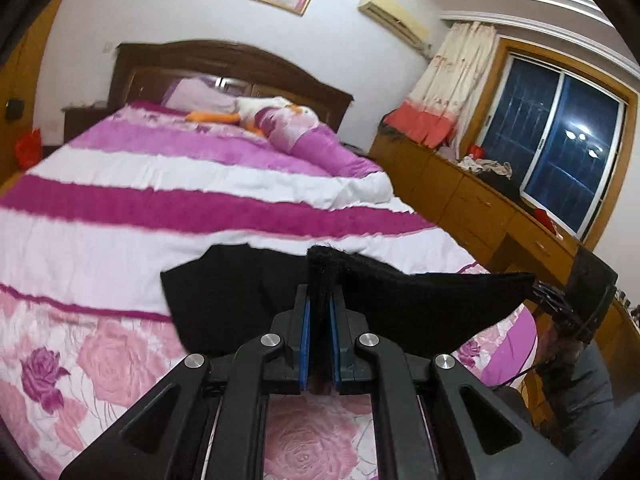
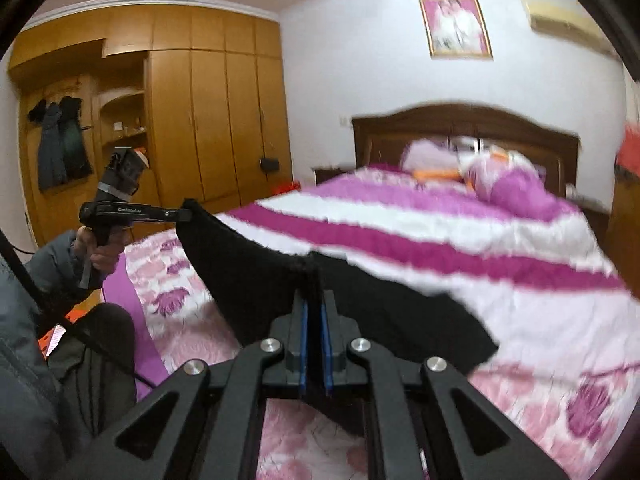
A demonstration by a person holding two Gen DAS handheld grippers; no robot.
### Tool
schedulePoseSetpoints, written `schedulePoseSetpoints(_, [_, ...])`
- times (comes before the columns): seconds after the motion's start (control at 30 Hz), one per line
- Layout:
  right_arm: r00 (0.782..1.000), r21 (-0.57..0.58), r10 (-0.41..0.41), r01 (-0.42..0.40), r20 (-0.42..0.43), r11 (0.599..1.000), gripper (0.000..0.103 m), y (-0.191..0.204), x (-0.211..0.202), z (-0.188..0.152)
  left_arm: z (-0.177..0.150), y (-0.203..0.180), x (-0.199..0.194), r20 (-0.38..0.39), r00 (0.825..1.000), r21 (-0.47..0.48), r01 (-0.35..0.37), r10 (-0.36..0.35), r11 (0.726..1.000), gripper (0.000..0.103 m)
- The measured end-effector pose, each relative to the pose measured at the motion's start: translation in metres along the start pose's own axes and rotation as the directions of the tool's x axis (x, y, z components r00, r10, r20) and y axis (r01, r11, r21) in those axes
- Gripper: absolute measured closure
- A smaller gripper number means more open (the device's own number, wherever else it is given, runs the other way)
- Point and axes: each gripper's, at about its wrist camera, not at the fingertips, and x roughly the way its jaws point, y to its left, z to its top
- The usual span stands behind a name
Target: Fold small clothes
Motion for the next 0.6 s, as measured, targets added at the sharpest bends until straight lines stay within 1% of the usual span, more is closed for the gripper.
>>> schedulePoseSetpoints(0.1, [0.999, 0.005, -0.038, 0.038, 0.007, 0.999, 0.097, 0.004, -0.011, 0.003, -0.001, -0.005, -0.006, 0.008, 1.000, 0.000, -0.019, 0.019, 1.000, 0.103])
schedulePoseSetpoints(0.17, [0.997, -0.001, -0.079, 0.079, -0.016, 0.997, 0.097, 0.003, -0.009, 0.008, 0.006, -0.004, -0.003, 0.009, 0.999, 0.002, -0.043, 0.043, 0.999, 0.103])
schedulePoseSetpoints(0.23, [0.993, -0.014, -0.103, 0.103, -0.051, 0.995, 0.097, -0.004, 0.005, 0.014, 0.019, 0.003, 0.009, 0.013, 0.999, -0.001, -0.048, 0.048, 0.999, 0.103])
schedulePoseSetpoints(0.3, [0.992, -0.004, -0.103, 0.103, -0.071, 0.995, 0.097, -0.019, 0.021, 0.021, 0.029, 0.012, 0.029, 0.003, 0.998, -0.007, -0.059, 0.059, 0.998, 0.103])
schedulePoseSetpoints(0.4, [0.989, 0.047, -0.099, 0.104, -0.113, 0.993, 0.097, -0.055, 0.059, 0.027, 0.046, 0.041, 0.077, -0.049, 0.996, -0.045, -0.077, 0.075, 0.996, 0.103])
schedulePoseSetpoints(0.47, [0.983, 0.088, -0.102, 0.117, -0.155, 0.989, 0.097, -0.088, 0.096, 0.024, 0.051, 0.067, 0.120, -0.096, 0.992, -0.088, -0.092, 0.083, 0.992, 0.103])
schedulePoseSetpoints(0.5, [0.978, 0.117, -0.098, 0.121, -0.182, 0.986, 0.097, -0.107, 0.117, 0.019, 0.051, 0.077, 0.139, -0.116, 0.989, -0.097, -0.099, 0.088, 0.990, 0.103])
schedulePoseSetpoints(0.53, [0.972, 0.148, -0.098, 0.132, -0.214, 0.980, 0.097, -0.127, 0.140, 0.011, 0.049, 0.090, 0.166, -0.145, 0.983, -0.098, -0.128, 0.113, 0.987, 0.103])
schedulePoseSetpoints(0.6, [0.955, 0.204, -0.104, 0.164, -0.277, 0.965, 0.097, -0.161, 0.180, -0.008, 0.044, 0.106, 0.199, -0.180, 0.975, -0.102, -0.154, 0.134, 0.983, 0.103])
